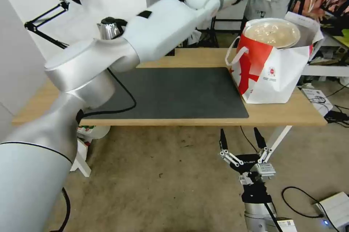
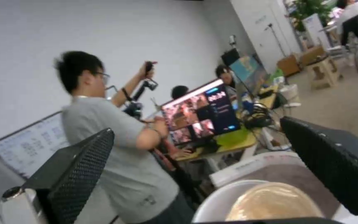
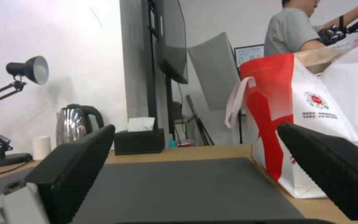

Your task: Pick up the trash from the table and place it into the takeout bag.

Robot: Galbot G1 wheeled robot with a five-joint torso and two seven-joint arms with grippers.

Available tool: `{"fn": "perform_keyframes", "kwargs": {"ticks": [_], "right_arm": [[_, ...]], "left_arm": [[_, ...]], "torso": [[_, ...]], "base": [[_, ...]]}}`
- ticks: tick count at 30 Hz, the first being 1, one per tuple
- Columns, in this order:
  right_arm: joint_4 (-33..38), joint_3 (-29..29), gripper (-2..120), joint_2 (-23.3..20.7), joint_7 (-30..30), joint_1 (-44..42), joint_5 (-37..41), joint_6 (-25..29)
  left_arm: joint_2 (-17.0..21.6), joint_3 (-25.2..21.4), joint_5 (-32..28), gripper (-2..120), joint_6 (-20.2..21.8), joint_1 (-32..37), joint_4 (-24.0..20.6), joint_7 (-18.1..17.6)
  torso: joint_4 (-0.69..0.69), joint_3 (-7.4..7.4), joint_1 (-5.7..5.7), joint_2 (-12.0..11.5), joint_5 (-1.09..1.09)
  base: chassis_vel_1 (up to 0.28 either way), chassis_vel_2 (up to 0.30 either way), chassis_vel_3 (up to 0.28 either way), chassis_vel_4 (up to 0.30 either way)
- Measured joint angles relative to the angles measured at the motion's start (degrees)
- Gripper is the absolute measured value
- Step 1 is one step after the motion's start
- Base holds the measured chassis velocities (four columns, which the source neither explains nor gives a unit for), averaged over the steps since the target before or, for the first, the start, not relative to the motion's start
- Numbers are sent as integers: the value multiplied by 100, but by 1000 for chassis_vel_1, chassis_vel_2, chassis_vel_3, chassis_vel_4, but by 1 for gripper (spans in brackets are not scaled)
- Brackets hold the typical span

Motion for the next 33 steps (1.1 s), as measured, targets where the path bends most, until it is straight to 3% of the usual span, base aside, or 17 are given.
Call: {"fn": "perform_keyframes", "kwargs": {"ticks": [12, 14, 22, 28, 33], "right_arm": [[0, 0, 100, 0, 0, -1, 0, 0], [0, 0, 100, 0, 0, -1, 0, 0], [0, 0, 100, 0, 0, 0, 0, 0], [0, 0, 100, 0, 0, 0, 0, 0], [0, 0, 100, 0, 0, 0, 0, 0]], "left_arm": [[1538, -102, -263, 100, 320, -203, -1095, -85], [1656, -111, -284, 100, 353, -203, -1184, -83], [2730, -371, -523, 100, 451, 110, -2036, -76], [2986, -617, -542, 100, 452, 313, -2226, -73], [3232, -855, -550, 100, 454, 520, -2442, -87]], "torso": [[0, 0, 0, 0, 0], [0, 0, 0, 0, 0], [4, 0, 0, 0, -2], [-3, 0, 0, 0, 3], [2, 0, 0, 0, 1]], "base": [[0, 0, 0, 0], [0, 0, 0, 0], [0, 0, 0, 0], [0, 0, 0, 0], [0, 0, 0, 0]]}}
